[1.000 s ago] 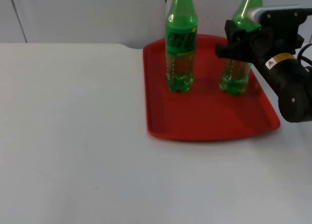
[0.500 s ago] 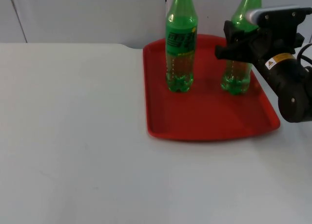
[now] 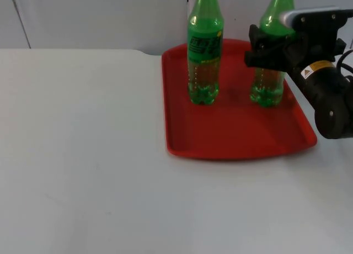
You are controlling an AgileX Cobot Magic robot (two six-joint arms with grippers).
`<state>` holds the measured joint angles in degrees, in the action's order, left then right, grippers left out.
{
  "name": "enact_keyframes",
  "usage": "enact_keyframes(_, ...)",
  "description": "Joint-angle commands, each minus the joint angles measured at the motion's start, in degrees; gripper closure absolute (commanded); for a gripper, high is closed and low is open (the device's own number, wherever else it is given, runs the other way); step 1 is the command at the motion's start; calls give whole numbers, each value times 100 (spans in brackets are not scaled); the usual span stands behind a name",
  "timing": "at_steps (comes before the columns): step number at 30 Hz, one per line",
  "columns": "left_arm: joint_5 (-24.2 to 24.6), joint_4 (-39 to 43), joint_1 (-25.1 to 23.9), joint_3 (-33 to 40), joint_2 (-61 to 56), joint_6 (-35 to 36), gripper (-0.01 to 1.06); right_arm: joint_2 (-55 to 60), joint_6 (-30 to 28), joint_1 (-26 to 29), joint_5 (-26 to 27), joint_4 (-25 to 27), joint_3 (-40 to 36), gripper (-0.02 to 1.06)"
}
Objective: Place the bottle upright on the tray.
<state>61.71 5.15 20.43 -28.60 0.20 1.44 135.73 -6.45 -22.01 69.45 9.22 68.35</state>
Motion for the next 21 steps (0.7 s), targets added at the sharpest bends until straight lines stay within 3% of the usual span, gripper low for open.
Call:
enact_keyframes(1, -22, 37, 44, 27, -20, -8, 0, 18, -61, 8, 51, -7, 13, 11)
enact_keyframes(3, -22, 37, 44, 27, -20, -8, 0, 18, -61, 8, 51, -7, 13, -1)
enact_keyframes(21, -22, 37, 44, 27, -20, -8, 0, -497, -2, -3, 51, -165, -930, -1)
